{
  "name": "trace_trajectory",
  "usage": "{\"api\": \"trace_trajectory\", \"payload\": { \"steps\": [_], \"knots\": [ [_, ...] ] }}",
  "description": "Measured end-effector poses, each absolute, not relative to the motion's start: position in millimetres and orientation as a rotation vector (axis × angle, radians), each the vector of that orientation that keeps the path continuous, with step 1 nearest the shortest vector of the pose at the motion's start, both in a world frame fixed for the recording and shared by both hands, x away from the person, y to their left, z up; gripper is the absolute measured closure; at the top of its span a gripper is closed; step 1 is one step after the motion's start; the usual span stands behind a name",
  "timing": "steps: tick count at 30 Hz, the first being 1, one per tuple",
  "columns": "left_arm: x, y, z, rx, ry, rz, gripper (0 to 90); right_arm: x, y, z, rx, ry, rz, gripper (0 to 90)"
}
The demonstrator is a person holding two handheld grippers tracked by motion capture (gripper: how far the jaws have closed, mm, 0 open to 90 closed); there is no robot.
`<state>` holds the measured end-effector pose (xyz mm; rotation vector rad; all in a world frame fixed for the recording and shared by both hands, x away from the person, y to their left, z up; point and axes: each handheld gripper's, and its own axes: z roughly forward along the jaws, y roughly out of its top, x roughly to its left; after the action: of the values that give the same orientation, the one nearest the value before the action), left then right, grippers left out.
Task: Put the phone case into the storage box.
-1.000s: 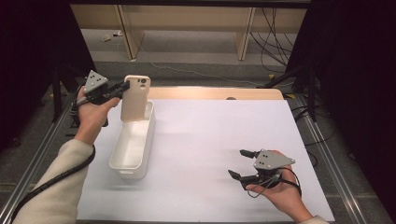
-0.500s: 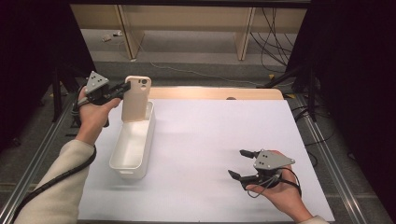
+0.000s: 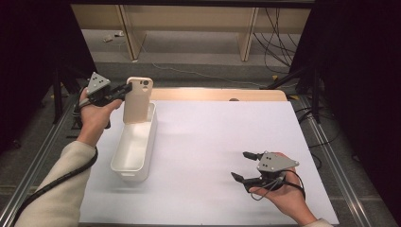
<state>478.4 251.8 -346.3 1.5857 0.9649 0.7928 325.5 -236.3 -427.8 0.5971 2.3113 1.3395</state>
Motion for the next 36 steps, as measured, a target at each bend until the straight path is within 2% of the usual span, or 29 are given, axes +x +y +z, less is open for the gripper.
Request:
{"api": "trace_trajectory", "payload": {
  "steps": [36],
  "knots": [
    [495, 249, -359, 1.605, 0.974, 0.807, 81.8, 326, -237, -429, 0.597, 2.315, 1.343, 23.5]
  ]
}}
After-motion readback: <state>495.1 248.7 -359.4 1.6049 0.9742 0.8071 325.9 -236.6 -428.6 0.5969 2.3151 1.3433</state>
